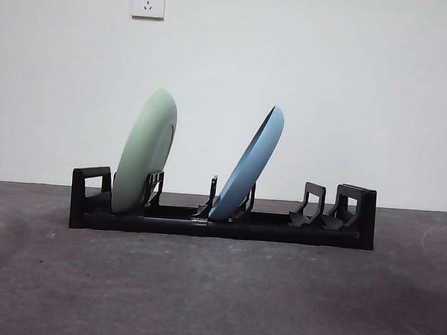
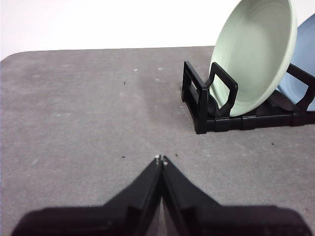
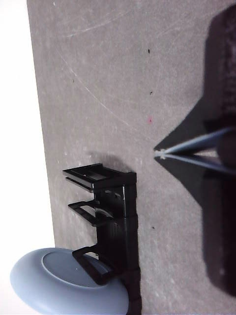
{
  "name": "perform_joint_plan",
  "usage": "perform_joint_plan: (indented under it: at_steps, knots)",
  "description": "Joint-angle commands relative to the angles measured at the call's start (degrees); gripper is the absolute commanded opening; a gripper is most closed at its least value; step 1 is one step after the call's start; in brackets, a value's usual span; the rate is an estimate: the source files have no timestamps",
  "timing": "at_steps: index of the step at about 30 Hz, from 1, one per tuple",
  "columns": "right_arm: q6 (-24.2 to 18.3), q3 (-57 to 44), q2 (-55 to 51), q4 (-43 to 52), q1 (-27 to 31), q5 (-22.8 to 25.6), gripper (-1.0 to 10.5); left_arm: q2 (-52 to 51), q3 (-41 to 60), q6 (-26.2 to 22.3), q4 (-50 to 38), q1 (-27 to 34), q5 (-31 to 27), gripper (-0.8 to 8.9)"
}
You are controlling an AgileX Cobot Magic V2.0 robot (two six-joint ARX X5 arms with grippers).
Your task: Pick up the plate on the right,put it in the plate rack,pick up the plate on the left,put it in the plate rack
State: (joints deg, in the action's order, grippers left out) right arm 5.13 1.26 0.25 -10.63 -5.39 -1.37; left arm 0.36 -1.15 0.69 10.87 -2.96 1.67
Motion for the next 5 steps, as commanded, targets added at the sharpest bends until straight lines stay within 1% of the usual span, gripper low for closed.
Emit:
perform_joint_plan:
  at_steps: [1,5]
  knots:
    - [0.4,-0.8,-0.2,0.2,0.0,0.2,-0.2,-0.1,0.9,0.4,-0.2,0.2,-0.1,0.00]
    - [0.4,-0.8,-0.2,0.2,0.0,0.2,-0.2,-0.1,0.9,0.4,-0.2,0.2,-0.1,0.00]
